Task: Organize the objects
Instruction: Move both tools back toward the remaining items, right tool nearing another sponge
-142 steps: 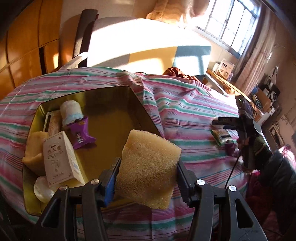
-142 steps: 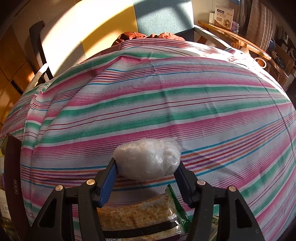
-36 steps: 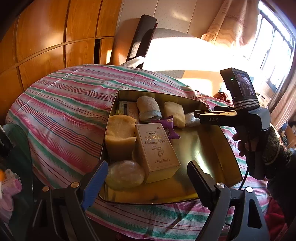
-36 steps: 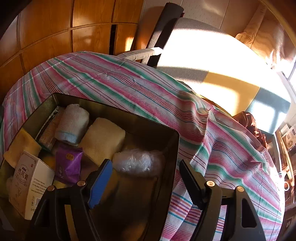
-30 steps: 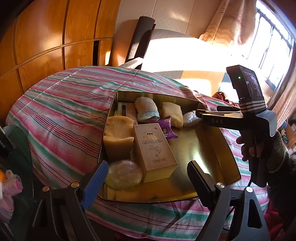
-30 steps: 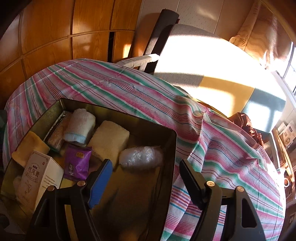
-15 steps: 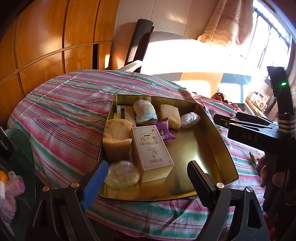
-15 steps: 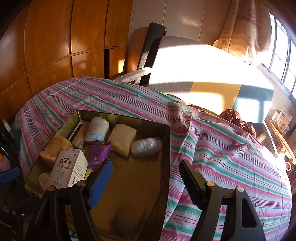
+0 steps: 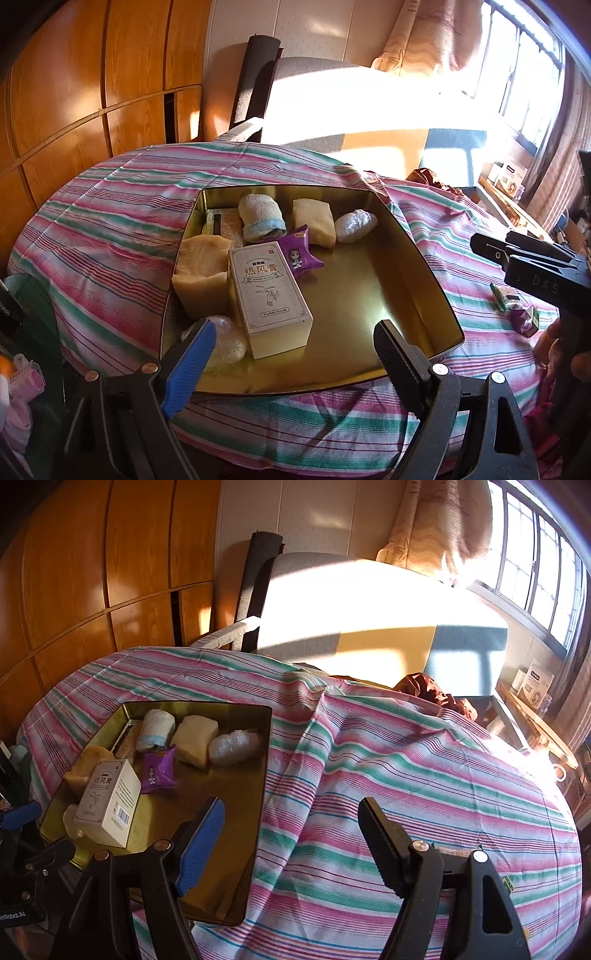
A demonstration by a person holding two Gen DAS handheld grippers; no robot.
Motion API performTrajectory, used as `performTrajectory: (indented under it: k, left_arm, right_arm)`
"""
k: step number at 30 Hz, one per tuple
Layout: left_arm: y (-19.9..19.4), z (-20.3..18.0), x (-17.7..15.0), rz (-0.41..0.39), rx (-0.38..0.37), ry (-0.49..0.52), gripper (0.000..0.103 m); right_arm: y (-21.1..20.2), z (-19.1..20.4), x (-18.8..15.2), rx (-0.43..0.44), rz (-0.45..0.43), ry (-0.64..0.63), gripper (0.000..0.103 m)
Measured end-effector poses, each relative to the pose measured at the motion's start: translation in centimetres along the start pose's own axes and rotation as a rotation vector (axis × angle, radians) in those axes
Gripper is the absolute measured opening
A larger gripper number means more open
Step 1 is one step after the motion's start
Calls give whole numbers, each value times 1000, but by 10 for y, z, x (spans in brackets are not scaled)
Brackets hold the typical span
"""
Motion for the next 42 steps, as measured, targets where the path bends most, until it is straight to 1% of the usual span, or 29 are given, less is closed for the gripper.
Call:
performTrajectory:
  k: [17,22,25,28,30,31,33,36,39,41,42]
  left_arm:
    - [-5,-49,1,-8,-48,112,88]
    - [-8,-68,4,-20,-79,151,88]
    - [-10,-86,8,-30,-108,183,88]
    - [-11,-107,10,-32,-141,228,88]
    - [-11,-124,10,-32,-168,264,88]
    - [-11,-133,9,-34,-183,283,88]
    - [-11,-154,7,-34,-216,329,88]
    - [-8,-185,5,-31,-252,391,88]
    - [-4,-217,3,-31,-286,453,88]
    - [0,-237,-1,-32,-310,507,88]
    - [3,-247,-3,-31,-315,533,88]
  right_arm:
    - [-37,-97,-50,-163,13,121,76]
    - [-47,-131,-66,-220,33,154,76]
    - [-60,-160,-77,-250,35,202,76]
    - [-79,-201,-90,-304,30,287,76]
    - [-92,-230,-102,-281,14,408,76]
    - [-99,-244,-108,-290,5,454,77]
    - [-112,-267,-121,-340,-6,521,77]
    - [-124,-293,-143,-291,-55,685,77]
    - [-126,-307,-163,-205,-94,835,77]
    - [-130,-312,-170,-176,-128,890,77]
    - [-129,-313,-171,-158,-131,903,77]
Point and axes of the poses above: each gripper's, at about its wrist camera, not at the fingertips, and y roughly the way its jaws point, z to its left, x to its top, the point moved 7 cm from there along y, roughly the way its jaws point, and after that the axes turned 9 degrees about x, right-handed, at the moved point
